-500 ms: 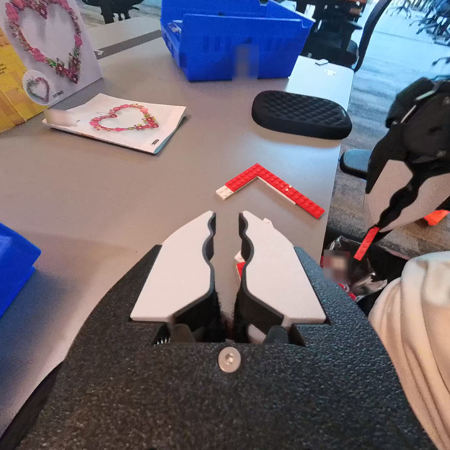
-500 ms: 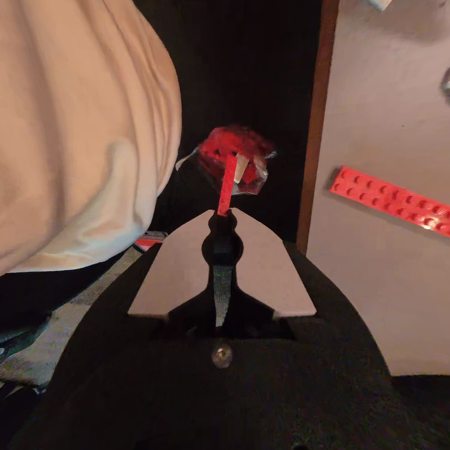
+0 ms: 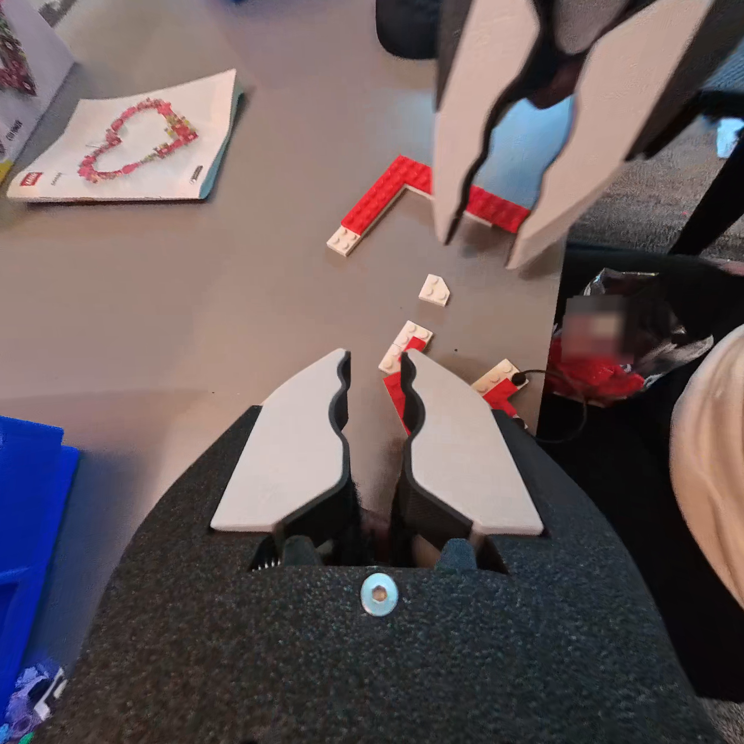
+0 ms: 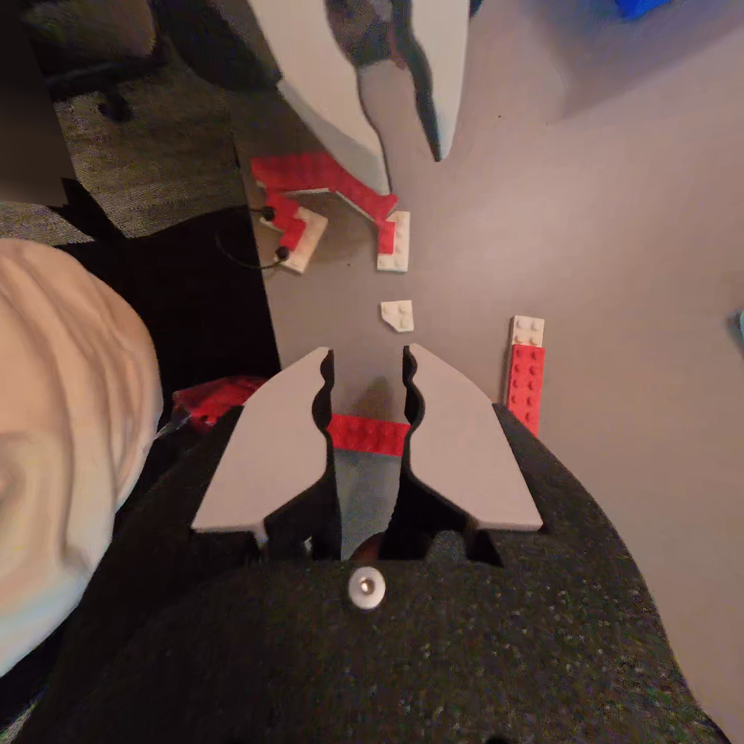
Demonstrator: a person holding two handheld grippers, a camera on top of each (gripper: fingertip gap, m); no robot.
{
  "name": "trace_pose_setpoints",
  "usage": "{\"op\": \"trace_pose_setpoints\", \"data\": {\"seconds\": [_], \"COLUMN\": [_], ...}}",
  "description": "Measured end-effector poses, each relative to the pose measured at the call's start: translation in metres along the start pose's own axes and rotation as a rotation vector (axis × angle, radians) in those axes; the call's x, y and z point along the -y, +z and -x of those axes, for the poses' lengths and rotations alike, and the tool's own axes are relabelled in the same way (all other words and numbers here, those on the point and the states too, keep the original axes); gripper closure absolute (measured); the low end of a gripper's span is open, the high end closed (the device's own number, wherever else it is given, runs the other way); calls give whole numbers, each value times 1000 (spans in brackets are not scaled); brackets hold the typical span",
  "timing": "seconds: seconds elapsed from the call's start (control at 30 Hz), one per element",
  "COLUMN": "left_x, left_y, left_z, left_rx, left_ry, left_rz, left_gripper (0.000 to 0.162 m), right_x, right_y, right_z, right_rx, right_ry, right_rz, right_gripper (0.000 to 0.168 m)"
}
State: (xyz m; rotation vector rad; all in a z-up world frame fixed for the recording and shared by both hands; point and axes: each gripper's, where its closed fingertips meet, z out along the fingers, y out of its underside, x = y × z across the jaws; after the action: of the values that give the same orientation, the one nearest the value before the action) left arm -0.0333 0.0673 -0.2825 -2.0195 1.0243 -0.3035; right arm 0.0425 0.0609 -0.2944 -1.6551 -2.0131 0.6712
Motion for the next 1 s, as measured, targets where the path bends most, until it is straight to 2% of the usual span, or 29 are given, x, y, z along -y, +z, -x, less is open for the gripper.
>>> {"op": "trace_pose_setpoints", "data": {"seconds": [0.13,0.2,0.27,0.33,0.43,0.6,0.77,0.83,0.93,1.0], "left_x": [-4,-6,-7,-7,-6,3,-3,-10,-14,-17], "left_y": [-2,-1,-1,-1,-2,-8,-14,-14,-9,-4], "left_z": [-9,-10,-12,-13,-9,-5,-4,-8,-14,-12], "left_rx": [-47,-59,-70,-83,-70,-60,-51,-67,-81,-56], "left_ry": [24,33,28,25,-4,-33,-23,-22,-39,-60], "left_rz": [26,29,34,33,19,-46,17,72,116,147], "left_gripper": [139,139,142,145,145,146,120,122,130,133], "right_x": [4,8,6,3,4,-38,-57,-50,-10,16], "right_y": [23,28,26,17,-4,-4,4,-3,-19,-20], "right_z": [-17,-15,-10,6,54,93,95,94,79,51], "right_rx": [-17,11,30,88,251,267,223,220,173,82], "right_ry": [21,22,-5,-45,-92,-112,-65,-82,-139,-142], "right_rz": [18,11,28,29,-61,57,99,64,-100,-167], "right_gripper": [137,152,152,153,153,152,135,136,139,140]}}
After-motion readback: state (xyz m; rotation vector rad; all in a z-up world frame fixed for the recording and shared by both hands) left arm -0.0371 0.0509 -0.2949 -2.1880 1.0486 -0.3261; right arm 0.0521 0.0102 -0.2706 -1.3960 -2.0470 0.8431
